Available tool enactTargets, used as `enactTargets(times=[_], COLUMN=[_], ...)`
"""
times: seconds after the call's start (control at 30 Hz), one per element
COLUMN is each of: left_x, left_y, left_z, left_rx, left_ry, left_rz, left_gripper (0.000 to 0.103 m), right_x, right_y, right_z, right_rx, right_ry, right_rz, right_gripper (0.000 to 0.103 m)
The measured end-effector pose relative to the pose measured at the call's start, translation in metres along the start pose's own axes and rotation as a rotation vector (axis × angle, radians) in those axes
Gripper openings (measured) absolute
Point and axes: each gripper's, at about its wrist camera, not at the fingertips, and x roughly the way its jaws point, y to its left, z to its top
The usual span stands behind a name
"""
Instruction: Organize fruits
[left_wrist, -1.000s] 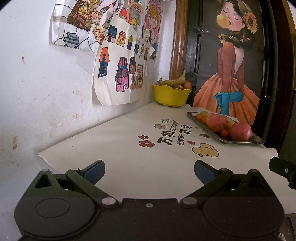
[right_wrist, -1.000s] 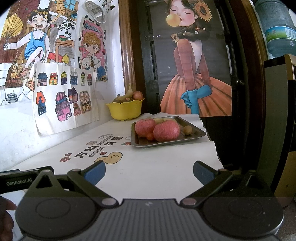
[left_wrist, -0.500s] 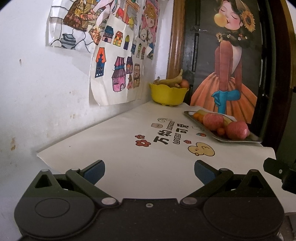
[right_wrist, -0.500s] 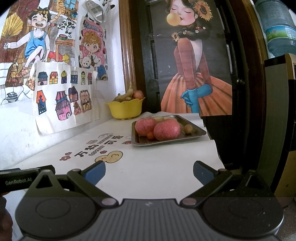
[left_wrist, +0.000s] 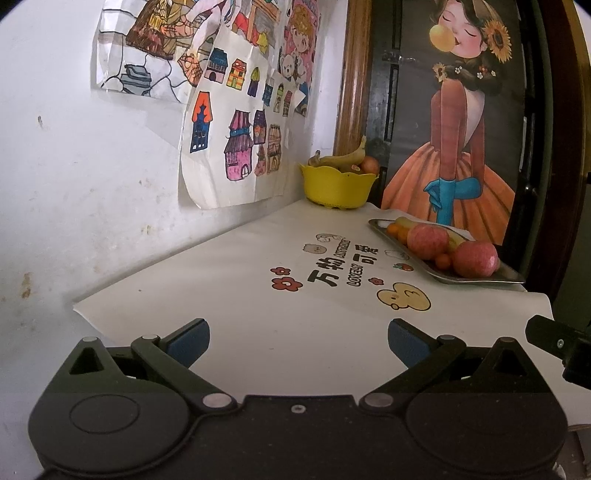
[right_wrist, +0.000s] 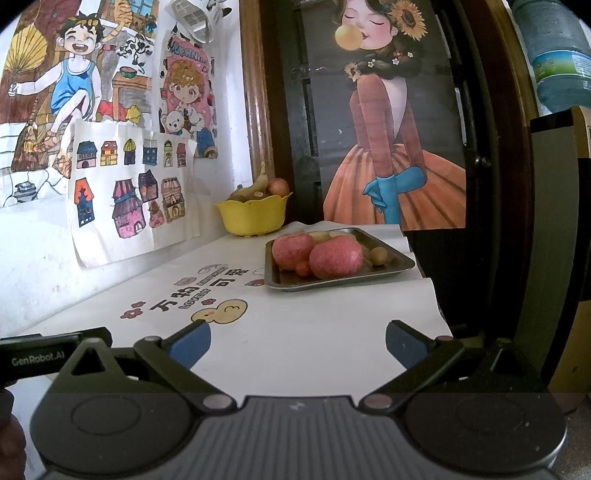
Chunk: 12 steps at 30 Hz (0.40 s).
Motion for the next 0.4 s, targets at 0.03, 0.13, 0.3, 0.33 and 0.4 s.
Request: enactTargets(times=[0.03,0.13,0.3,0.33,0.4], left_x=[-0.0001,0.0014,0.0044,0.0045,0.0050], left_y=[-0.0005,-0.0009,-0.0006,-0.0007,-0.0011], left_z=[0.0001,-0.0005,-0.0004,-0.0004,-0.0007], left_rx=[0.000,0.002,0.004,0.004,0.004], left_ry=[0.001,0.005,0.011,0.012,0.013], left_rz=[0.000,-0.001,-0.002,-0.001,-0.001], left_gripper=[0.102,0.102,0.102,0.102,0.102], right_x=[0.0010,0.0034,0.0045,0.0048,0.0050], right_y=[-0.0008,-0.0012,-0.0011,-0.0013,-0.0015], right_z=[0.0008,0.0021,0.0014,0.0015,0.0016], right_rx=[0.000,0.002,0.004,0.005,0.005], right_ry=[0.001,0.005,0.011,0.012,0.014], right_rz=[0.000,0.002,0.002,0.002,0.002], right_gripper=[0.103,0.103,0.103,0.103,0.103])
